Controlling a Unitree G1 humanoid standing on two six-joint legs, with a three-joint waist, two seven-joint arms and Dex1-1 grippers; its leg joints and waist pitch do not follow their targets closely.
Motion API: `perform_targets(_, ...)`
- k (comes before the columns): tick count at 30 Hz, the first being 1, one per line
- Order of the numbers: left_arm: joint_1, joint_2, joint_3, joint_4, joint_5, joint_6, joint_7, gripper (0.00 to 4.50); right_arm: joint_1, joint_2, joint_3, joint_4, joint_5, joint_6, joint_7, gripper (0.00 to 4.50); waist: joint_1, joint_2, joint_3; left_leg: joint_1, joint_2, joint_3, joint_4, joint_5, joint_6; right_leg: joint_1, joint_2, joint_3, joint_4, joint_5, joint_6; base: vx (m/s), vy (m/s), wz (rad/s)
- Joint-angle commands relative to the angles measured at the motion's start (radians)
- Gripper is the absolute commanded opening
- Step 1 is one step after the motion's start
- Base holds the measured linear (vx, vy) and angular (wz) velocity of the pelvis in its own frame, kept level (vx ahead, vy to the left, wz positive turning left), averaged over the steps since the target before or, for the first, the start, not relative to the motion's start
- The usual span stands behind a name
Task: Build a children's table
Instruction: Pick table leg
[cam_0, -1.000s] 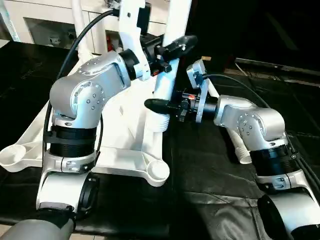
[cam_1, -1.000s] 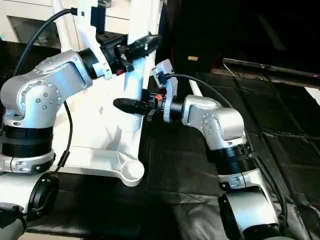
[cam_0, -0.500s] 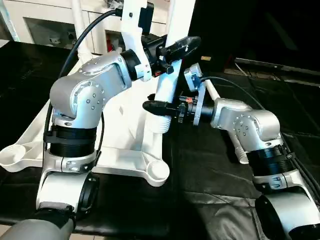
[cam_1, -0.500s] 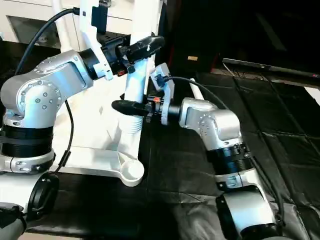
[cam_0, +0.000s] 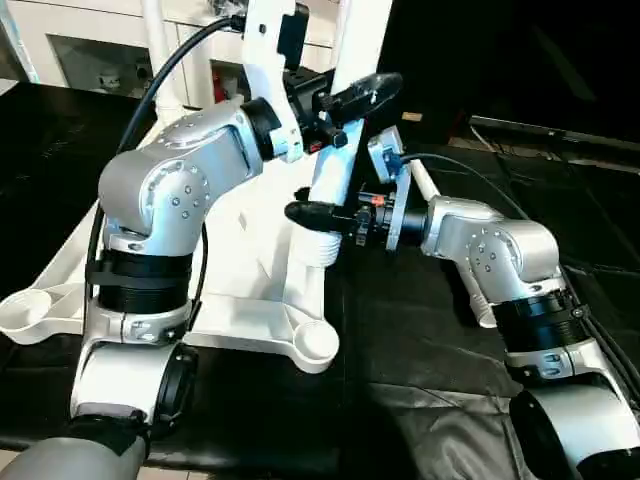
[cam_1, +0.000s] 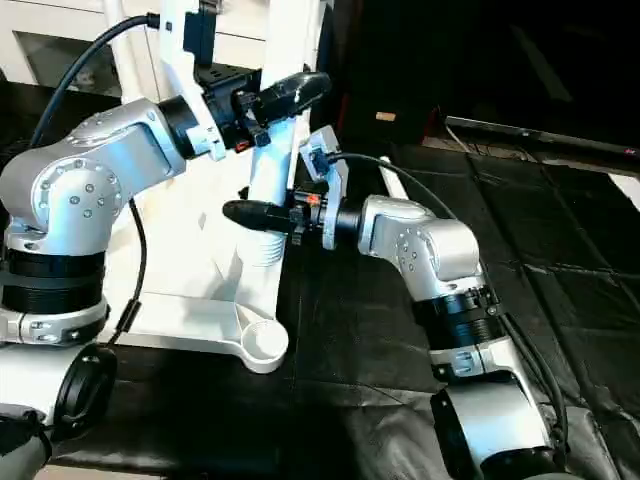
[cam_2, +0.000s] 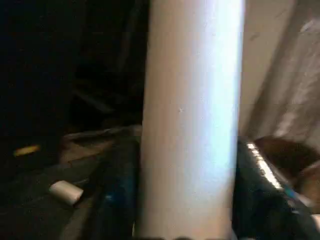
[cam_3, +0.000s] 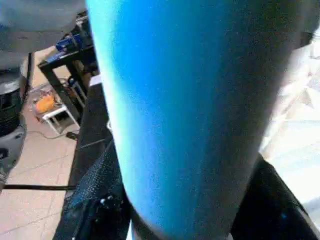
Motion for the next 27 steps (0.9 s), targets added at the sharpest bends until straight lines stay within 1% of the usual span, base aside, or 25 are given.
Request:
perform_targets(1, -0.045, -0.030, 0.000, -0.077, -0.095, 0.033, -0.028, 2.58, 0.001, -0.009, -0.007, 0.017, -0.011, 0.001, -0.017, 1.98, -0.002, 0.005, -0.074, 0.026, 0.047, -0.013, -0.059, -0.086, -0.048, 0.042, -0.119, 0.059, -0.072, -0.005, -0.151, 0.000, 0.000, 0.00)
perform_targets(2, -0.047, -0.042, 0.013, -0.091, -0.128, 0.047, -0.024, 2.78, 0.003, -0.009, -0.005, 0.016, -0.013, -0.003, -0.018, 1.97, -0.002, 0.003, -0.075, 0.025, 0.044, -0.013, -0.058, -0.079, -0.044, 0.044, -0.117, 0.059, -0.070, 0.008, -0.152, 0.000, 0.000, 0.00)
perform_targets(3, -0.048, -0.049, 0.023, -0.099, -0.151, 0.056, -0.021, 2.90, 0.004, -0.008, -0.006, 0.018, -0.015, -0.005, -0.020, 1.96, -0.003, 0.003, -0.073, 0.025, 0.044, -0.013, -0.058, -0.090, -0.042, 0.043, -0.117, 0.059, -0.074, -0.007, -0.148, 0.000, 0.000, 0.00)
perform_targets(4, -0.048, -0.052, 0.026, -0.101, -0.158, 0.058, -0.021, 2.90, 0.005, -0.008, -0.006, 0.018, -0.015, -0.006, -0.022, 1.96, -0.003, 0.003, -0.073, 0.025, 0.044, -0.013, -0.058, -0.090, -0.042, 0.043, -0.117, 0.059, -0.074, -0.007, -0.148, 0.000, 0.000, 0.00)
perform_targets(6, -0.050, -0.061, 0.037, -0.100, -0.176, 0.063, -0.015, 2.95, 0.006, -0.006, -0.006, 0.021, -0.020, -0.012, -0.026, 1.95, -0.002, 0.004, -0.072, 0.026, 0.044, -0.013, -0.060, -0.102, -0.042, 0.042, -0.117, 0.060, -0.079, -0.045, -0.138, 0.000, 0.000, 0.00)
perform_targets(7, -0.050, -0.061, 0.038, -0.100, -0.175, 0.062, -0.014, 3.10, 0.007, -0.005, -0.005, 0.022, -0.020, -0.013, -0.027, 1.95, -0.002, 0.004, -0.071, 0.026, 0.045, -0.013, -0.060, -0.104, -0.043, 0.042, -0.117, 0.060, -0.080, -0.052, -0.134, 0.000, 0.000, 0.00)
perform_targets(8, -0.050, -0.062, 0.040, -0.094, -0.159, 0.050, -0.003, 3.10, 0.008, -0.004, -0.004, 0.025, -0.024, -0.019, -0.029, 1.95, -0.002, 0.003, -0.071, 0.026, 0.045, -0.014, -0.061, -0.107, -0.046, 0.042, -0.116, 0.060, -0.080, -0.061, -0.127, 0.000, 0.000, 0.00)
perform_targets(9, -0.049, -0.057, 0.041, -0.090, -0.132, 0.024, 0.000, 3.37, 0.009, -0.003, -0.004, 0.026, -0.029, -0.024, -0.031, 1.95, -0.002, 0.003, -0.072, 0.026, 0.045, -0.015, -0.062, -0.108, -0.046, 0.042, -0.116, 0.060, -0.081, -0.066, -0.118, 0.000, 0.000, 0.00)
perform_targets(11, -0.048, -0.053, 0.044, -0.086, -0.114, 0.001, 0.000, 3.39, 0.011, -0.002, -0.006, 0.026, -0.031, -0.025, -0.036, 1.95, -0.002, 0.003, -0.071, 0.026, 0.046, -0.015, -0.062, -0.105, -0.047, 0.041, -0.116, 0.060, -0.082, -0.067, -0.114, 0.000, 0.000, 0.00)
perform_targets(12, -0.048, -0.054, 0.081, -0.076, -0.118, -0.029, 0.014, 3.39, 0.019, -0.004, -0.007, 0.025, -0.048, -0.054, -0.047, 1.95, -0.002, 0.003, -0.072, 0.026, 0.045, -0.015, -0.062, -0.100, -0.048, 0.043, -0.117, 0.060, -0.081, -0.057, -0.113, 0.000, 0.000, 0.00)
perform_targets(13, -0.048, -0.054, 0.081, -0.076, -0.118, -0.029, 0.014, 3.39, 0.019, -0.004, -0.007, 0.025, -0.048, -0.054, -0.047, 1.95, -0.002, 0.000, -0.072, 0.025, 0.045, -0.015, -0.061, -0.095, -0.049, 0.043, -0.116, 0.060, -0.080, -0.052, -0.112, 0.000, 0.000, 0.00)
perform_targets(14, -0.043, -0.054, 0.134, -0.083, -0.158, -0.036, 0.024, 3.39, 0.032, -0.001, -0.023, 0.018, -0.058, -0.076, -0.084, 1.95, -0.002, 0.000, -0.073, 0.026, 0.044, -0.015, -0.061, -0.088, -0.051, 0.043, -0.115, 0.060, -0.078, -0.040, -0.113, 0.000, 0.000, 0.00)
perform_targets(16, -0.033, -0.049, 0.171, -0.101, -0.199, -0.018, 0.033, 3.39, 0.042, 0.006, -0.049, 0.013, -0.061, -0.080, -0.133, 1.95, -0.003, 0.001, -0.075, 0.026, 0.045, -0.015, -0.060, -0.072, -0.058, 0.044, -0.117, 0.059, -0.071, 0.000, -0.135, 0.000, 0.000, 0.00)
perform_targets(17, -0.012, -0.027, 0.186, -0.121, -0.214, -0.011, 0.017, 3.39, 0.052, 0.008, -0.070, 0.017, -0.072, -0.112, -0.171, 1.95, -0.005, 0.001, -0.076, 0.025, 0.044, -0.014, -0.060, -0.067, -0.058, 0.043, -0.115, 0.059, -0.069, 0.023, -0.143, 0.000, 0.000, 0.00)
perform_targets(18, -0.002, -0.015, 0.191, -0.129, -0.219, -0.007, 0.007, 3.39, 0.056, 0.009, -0.080, 0.021, -0.080, -0.125, -0.191, 1.95, -0.005, 0.002, -0.075, 0.025, 0.044, -0.013, -0.059, -0.071, -0.059, 0.042, -0.115, 0.059, -0.069, 0.022, -0.142, 0.000, 0.000, 0.00)
perform_targets(19, 0.042, 0.037, 0.187, -0.159, -0.216, 0.009, -0.039, 3.39, 0.075, 0.009, -0.106, 0.024, -0.097, -0.176, -0.233, 1.95, -0.004, 0.008, -0.075, 0.028, 0.044, -0.013, -0.060, -0.083, -0.064, 0.039, -0.117, 0.060, -0.070, 0.001, -0.132, 0.000, 0.000, 0.00)
perform_targets(20, 0.048, 0.044, 0.185, -0.164, -0.215, 0.012, -0.045, 3.39, 0.079, 0.009, -0.109, 0.022, -0.098, -0.180, -0.237, 1.95, -0.007, 0.007, -0.073, 0.028, 0.044, -0.013, -0.062, -0.089, -0.068, 0.038, -0.114, 0.060, -0.070, -0.013, -0.125, 0.000, 0.000, 0.00)
perform_targets(21, 0.089, 0.090, 0.161, -0.179, -0.190, 0.016, -0.090, 3.39, 0.100, 0.008, -0.123, 0.015, -0.112, -0.214, -0.264, 1.95, -0.006, 0.010, -0.073, 0.029, 0.044, -0.012, -0.063, -0.100, -0.074, 0.037, -0.114, 0.061, -0.073, -0.034, -0.109, 0.000, 0.000, 0.00)
perform_targets(22, 0.113, 0.117, 0.146, -0.186, -0.175, 0.018, -0.117, 3.39, 0.113, 0.007, -0.130, 0.010, -0.122, -0.233, -0.282, 1.95, -0.009, 0.011, -0.072, 0.029, 0.043, -0.011, -0.064, -0.103, -0.077, 0.036, -0.111, 0.061, -0.072, -0.039, -0.103, 0.000, 0.000, 0.00)
perform_targets(23, 0.155, 0.164, 0.113, -0.190, -0.141, 0.009, -0.165, 3.39, 0.138, -0.003, -0.121, -0.003, -0.155, -0.273, -0.296, 1.95, -0.010, 0.016, -0.072, 0.031, 0.043, -0.012, -0.065, -0.103, -0.082, 0.035, -0.108, 0.061, -0.073, -0.038, -0.093, 0.000, 0.000, 0.00)
perform_targets(24, 0.193, 0.208, 0.079, -0.190, -0.106, -0.005, -0.209, 3.39, 0.158, -0.012, -0.117, -0.018, -0.172, -0.267, -0.312, 1.95, -0.011, 0.018, -0.072, 0.032, 0.043, -0.013, -0.066, -0.111, -0.085, 0.034, -0.107, 0.061, -0.074, -0.045, -0.082, 0.000, 0.000, 0.00)
perform_targets(25, 0.193, 0.208, 0.079, -0.190, -0.106, -0.005, -0.209, 3.39, 0.158, -0.012, -0.117, -0.018, -0.172, -0.267, -0.312, 1.95, -0.010, 0.017, -0.072, 0.035, 0.045, -0.014, -0.068, -0.113, -0.084, 0.033, -0.108, 0.061, -0.076, -0.053, -0.076, 0.000, 0.000, 0.00)
perform_targets(26, 0.218, 0.234, 0.060, -0.194, -0.089, -0.014, -0.232, 3.39, 0.174, -0.016, -0.112, -0.035, -0.181, -0.255, -0.321, 1.94, -0.012, 0.024, -0.072, 0.036, 0.044, -0.014, -0.069, -0.126, -0.090, 0.032, -0.107, 0.061, -0.073, -0.055, -0.081, 0.000, 0.000, 0.00)
perform_targets(27, 0.253, 0.265, 0.033, -0.193, -0.066, -0.037, -0.276, 3.39, 0.195, -0.020, -0.110, -0.056, -0.184, -0.241, -0.326, 1.94, -0.010, 0.022, -0.070, 0.035, 0.045, -0.016, -0.072, -0.141, -0.089, 0.033, -0.109, 0.061, -0.080, -0.068, -0.081, 0.000, 0.000, 0.00)
